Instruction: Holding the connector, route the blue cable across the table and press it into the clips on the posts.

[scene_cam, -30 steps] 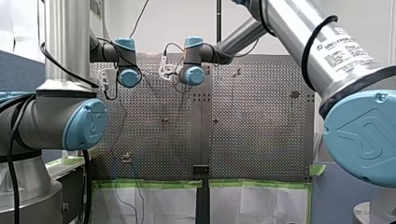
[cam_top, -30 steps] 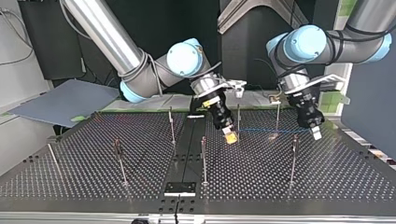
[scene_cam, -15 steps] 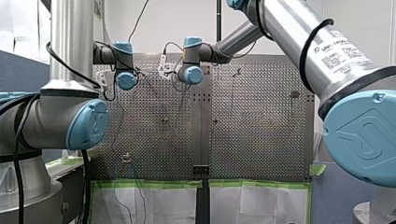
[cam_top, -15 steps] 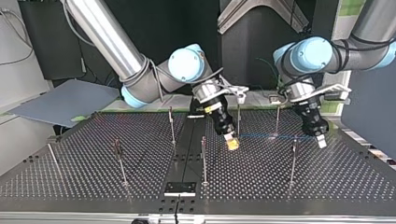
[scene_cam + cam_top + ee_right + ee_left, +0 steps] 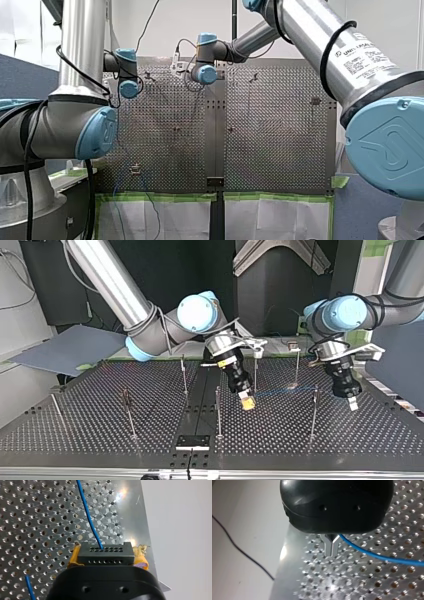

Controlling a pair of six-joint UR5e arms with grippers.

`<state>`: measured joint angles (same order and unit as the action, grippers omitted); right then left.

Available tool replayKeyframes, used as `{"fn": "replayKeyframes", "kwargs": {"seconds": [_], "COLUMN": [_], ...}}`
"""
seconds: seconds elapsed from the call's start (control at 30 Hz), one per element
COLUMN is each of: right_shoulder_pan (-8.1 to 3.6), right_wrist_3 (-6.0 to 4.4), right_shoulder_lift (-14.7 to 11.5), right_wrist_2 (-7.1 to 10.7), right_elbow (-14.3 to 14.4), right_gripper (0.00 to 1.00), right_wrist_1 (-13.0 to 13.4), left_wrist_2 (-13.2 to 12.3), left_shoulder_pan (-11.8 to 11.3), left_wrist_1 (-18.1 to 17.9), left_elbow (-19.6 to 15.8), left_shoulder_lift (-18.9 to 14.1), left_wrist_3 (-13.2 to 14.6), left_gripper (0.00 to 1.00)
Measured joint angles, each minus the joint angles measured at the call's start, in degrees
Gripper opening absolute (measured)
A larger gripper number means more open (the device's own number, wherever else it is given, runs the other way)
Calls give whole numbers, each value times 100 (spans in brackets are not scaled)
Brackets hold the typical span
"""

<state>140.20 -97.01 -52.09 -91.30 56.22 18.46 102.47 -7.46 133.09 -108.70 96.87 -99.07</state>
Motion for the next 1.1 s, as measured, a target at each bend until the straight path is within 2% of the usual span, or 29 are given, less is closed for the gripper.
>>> {"fn": "replayKeyframes", "kwargs": {"seconds": [0.23,0.47,0.63,0.83,0.9,0.93,0.97,1.0,1.03,1.07,1.1], "right_shoulder_pan": [-27,-41,-41,-41,-37,-32,-27,-24,-20,-15,-12], "right_wrist_3": [-1,2,4,1,1,2,2,3,4,8,12], "right_shoulder_lift": [0,0,0,3,6,10,16,23,32,49,67], "right_wrist_2": [-138,-173,-178,-181,-193,-200,-204,-207,-209,-210,-211], "right_elbow": [-161,-259,-303,-309,-308,-307,-307,-306,-304,-305,-306], "right_gripper": [0,0,0,0,0,0,0,0,0,0,0], "right_wrist_1": [-111,-184,-229,-304,-342,-361,-371,-382,-393,-406,-415], "left_wrist_2": [-315,-582,-652,-655,-631,-620,-602,-587,-575,-566,-567], "left_shoulder_pan": [-29,-99,-143,-172,-173,-173,-174,-174,-175,-178,-182], "left_wrist_1": [-88,-172,-165,-19,65,104,162,206,246,301,345], "left_elbow": [131,204,217,219,219,218,216,215,214,213,212], "left_shoulder_lift": [332,661,745,751,744,736,717,697,673,637,605], "left_wrist_3": [-134,-354,-504,-816,-924,-967,-1026,-1065,-1100,-1140,-1168], "left_gripper": [0,0,0,0,37,37,60,74,74,96,100]}}
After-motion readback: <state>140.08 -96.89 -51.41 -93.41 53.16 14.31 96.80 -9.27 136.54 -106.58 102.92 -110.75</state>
